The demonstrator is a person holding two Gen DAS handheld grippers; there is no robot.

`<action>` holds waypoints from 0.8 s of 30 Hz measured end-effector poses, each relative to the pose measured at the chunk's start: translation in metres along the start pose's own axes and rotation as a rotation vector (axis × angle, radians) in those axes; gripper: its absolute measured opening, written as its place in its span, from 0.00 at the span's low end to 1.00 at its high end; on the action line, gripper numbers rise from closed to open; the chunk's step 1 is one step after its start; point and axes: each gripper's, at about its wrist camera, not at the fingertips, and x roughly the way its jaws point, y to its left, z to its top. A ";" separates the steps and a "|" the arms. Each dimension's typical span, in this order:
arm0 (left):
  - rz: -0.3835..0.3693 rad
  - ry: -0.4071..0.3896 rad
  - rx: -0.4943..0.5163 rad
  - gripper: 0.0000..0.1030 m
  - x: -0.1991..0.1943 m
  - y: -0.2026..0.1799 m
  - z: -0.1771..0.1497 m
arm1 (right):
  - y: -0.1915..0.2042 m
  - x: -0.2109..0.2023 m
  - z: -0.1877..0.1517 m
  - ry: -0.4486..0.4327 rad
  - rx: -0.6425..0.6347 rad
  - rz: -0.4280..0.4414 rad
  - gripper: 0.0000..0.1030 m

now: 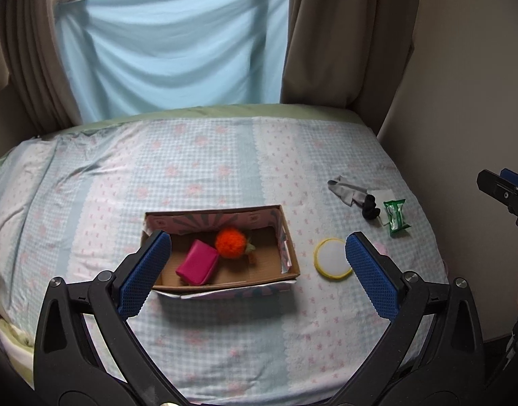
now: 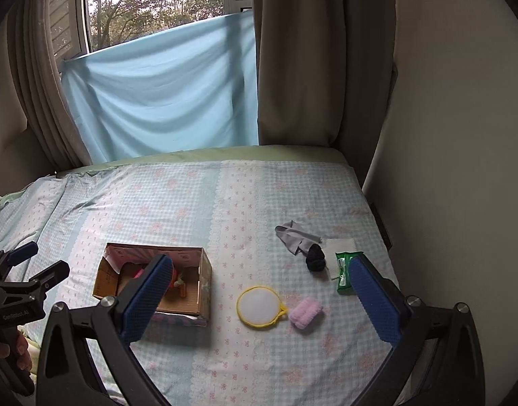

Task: Organize soft objects
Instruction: 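Lift both tools away from the box toward the remaining items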

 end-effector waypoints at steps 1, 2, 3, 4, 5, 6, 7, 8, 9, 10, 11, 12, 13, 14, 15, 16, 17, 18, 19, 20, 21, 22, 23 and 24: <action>0.000 0.010 -0.005 1.00 0.005 -0.010 -0.002 | -0.008 0.001 0.000 -0.002 0.000 0.000 1.00; -0.002 0.020 -0.009 1.00 0.011 -0.020 -0.003 | -0.017 0.003 0.000 -0.002 0.000 0.003 1.00; -0.001 0.031 -0.011 1.00 0.016 -0.030 -0.006 | -0.026 0.006 0.001 -0.001 0.001 0.007 1.00; 0.000 0.040 -0.011 1.00 0.022 -0.040 -0.008 | -0.035 0.010 0.002 -0.001 0.002 0.010 1.00; 0.000 0.048 -0.009 1.00 0.029 -0.050 -0.010 | -0.043 0.014 0.002 0.002 -0.001 0.017 1.00; -0.001 0.057 -0.004 1.00 0.035 -0.061 -0.013 | -0.050 0.020 0.003 0.006 -0.006 0.022 1.00; -0.002 0.069 0.006 1.00 0.043 -0.071 -0.016 | -0.058 0.027 0.003 0.009 -0.012 0.027 1.00; 0.000 0.082 0.018 1.00 0.052 -0.081 -0.019 | -0.065 0.035 0.002 0.016 -0.017 0.035 1.00; 0.002 0.097 0.031 1.00 0.062 -0.092 -0.023 | -0.072 0.044 0.001 0.025 -0.023 0.043 1.00; 0.002 0.114 0.044 1.00 0.073 -0.103 -0.027 | -0.079 0.054 0.000 0.037 -0.026 0.049 1.00; 0.000 0.133 0.056 1.00 0.084 -0.113 -0.030 | -0.084 0.064 -0.002 0.050 -0.029 0.055 1.00; -0.003 0.149 0.069 1.00 0.096 -0.121 -0.033 | -0.090 0.075 -0.004 0.065 -0.032 0.059 1.00; -0.001 0.165 0.085 1.00 0.107 -0.130 -0.037 | -0.097 0.085 -0.007 0.078 -0.035 0.060 1.00; 0.001 0.181 0.102 1.00 0.119 -0.138 -0.040 | -0.103 0.096 -0.009 0.092 -0.036 0.062 1.00; 0.002 0.195 0.119 1.00 0.131 -0.146 -0.044 | -0.108 0.107 -0.012 0.103 -0.037 0.065 1.00; 0.003 0.206 0.134 1.00 0.142 -0.153 -0.047 | -0.113 0.117 -0.015 0.112 -0.038 0.066 1.00; 0.005 0.219 0.150 1.00 0.154 -0.159 -0.051 | -0.117 0.128 -0.018 0.119 -0.040 0.068 1.00; 0.008 0.232 0.162 1.00 0.167 -0.164 -0.053 | -0.121 0.139 -0.021 0.127 -0.044 0.070 1.00; 0.013 0.242 0.167 1.00 0.179 -0.170 -0.056 | -0.126 0.149 -0.024 0.134 -0.047 0.072 1.00; 0.013 0.251 0.163 1.00 0.190 -0.174 -0.059 | -0.129 0.160 -0.028 0.140 -0.052 0.075 1.00; 0.010 0.261 0.155 1.00 0.202 -0.179 -0.062 | -0.132 0.171 -0.031 0.146 -0.057 0.079 1.00; 0.011 0.270 0.140 1.00 0.214 -0.182 -0.067 | -0.134 0.181 -0.035 0.152 -0.062 0.081 1.00; 0.015 0.282 0.120 1.00 0.225 -0.186 -0.071 | -0.137 0.193 -0.040 0.160 -0.067 0.083 1.00; 0.015 0.295 0.095 1.00 0.236 -0.189 -0.076 | -0.139 0.204 -0.044 0.170 -0.070 0.087 1.00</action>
